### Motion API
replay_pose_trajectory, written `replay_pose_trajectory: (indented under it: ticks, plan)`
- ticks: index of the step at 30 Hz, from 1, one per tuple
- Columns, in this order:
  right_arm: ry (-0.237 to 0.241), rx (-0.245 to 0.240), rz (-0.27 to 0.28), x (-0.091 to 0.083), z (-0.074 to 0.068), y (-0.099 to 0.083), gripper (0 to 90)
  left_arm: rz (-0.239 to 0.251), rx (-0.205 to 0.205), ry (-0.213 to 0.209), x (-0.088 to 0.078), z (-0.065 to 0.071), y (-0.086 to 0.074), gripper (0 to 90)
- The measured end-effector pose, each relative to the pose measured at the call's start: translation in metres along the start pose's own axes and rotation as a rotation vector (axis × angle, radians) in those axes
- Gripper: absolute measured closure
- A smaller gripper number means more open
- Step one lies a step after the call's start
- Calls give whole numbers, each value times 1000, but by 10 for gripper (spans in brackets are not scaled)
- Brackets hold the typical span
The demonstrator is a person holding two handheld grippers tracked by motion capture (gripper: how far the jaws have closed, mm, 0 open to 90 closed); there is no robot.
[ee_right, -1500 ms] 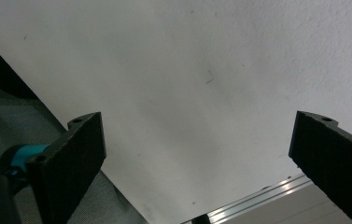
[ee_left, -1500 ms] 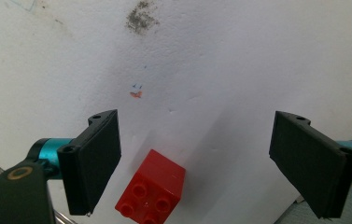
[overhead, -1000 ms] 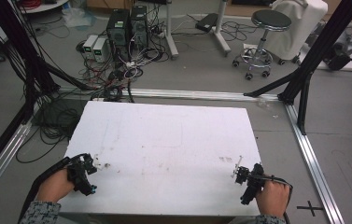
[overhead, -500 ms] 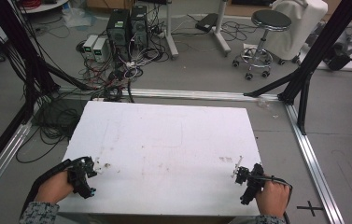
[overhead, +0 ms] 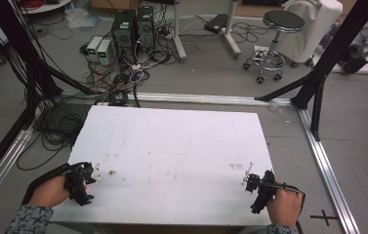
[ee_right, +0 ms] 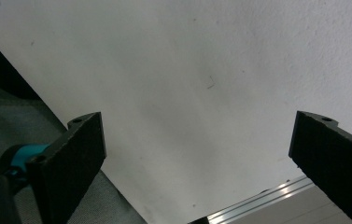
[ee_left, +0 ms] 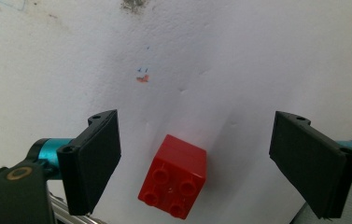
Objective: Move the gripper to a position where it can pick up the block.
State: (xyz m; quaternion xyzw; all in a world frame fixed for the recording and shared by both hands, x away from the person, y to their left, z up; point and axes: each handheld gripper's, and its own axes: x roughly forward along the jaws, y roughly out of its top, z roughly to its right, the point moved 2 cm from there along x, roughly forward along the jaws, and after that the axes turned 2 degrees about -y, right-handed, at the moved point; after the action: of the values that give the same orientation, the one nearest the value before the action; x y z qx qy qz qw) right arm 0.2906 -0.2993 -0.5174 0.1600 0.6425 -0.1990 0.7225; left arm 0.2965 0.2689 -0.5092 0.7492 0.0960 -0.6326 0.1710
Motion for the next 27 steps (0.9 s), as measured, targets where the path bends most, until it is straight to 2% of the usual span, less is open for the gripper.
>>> replay_pose_trajectory:
  ticks: [2,3,4,5,8,13,14,15,21,27]
  plan:
    - [2,-1,1,0,0,0,30,6,11,-5,-1,-1,-2,168]
    - [2,3,1,0,0,0,31,5,35,-9,-1,-3,-4,168]
    - [1,3,1,0,0,0,30,5,35,-9,-1,-3,-4,168]
    - [2,-1,3,0,0,0,30,-5,68,-15,-1,-4,-6,167]
    - [6,2,2,0,0,0,30,-15,93,-16,-1,-6,-7,165]
    - [8,3,-6,0,0,-1,30,1,134,-26,0,-8,-10,165]
    - [8,1,-4,1,0,-1,30,-7,153,-44,1,-9,-11,165]
    - [8,1,-4,1,0,-1,30,-7,153,-44,1,-9,-11,165]
    - [10,5,-3,1,0,-2,30,-31,260,-61,4,-11,-16,166]
    - [9,-1,-3,0,0,-1,30,-30,284,-70,2,-14,-18,166]
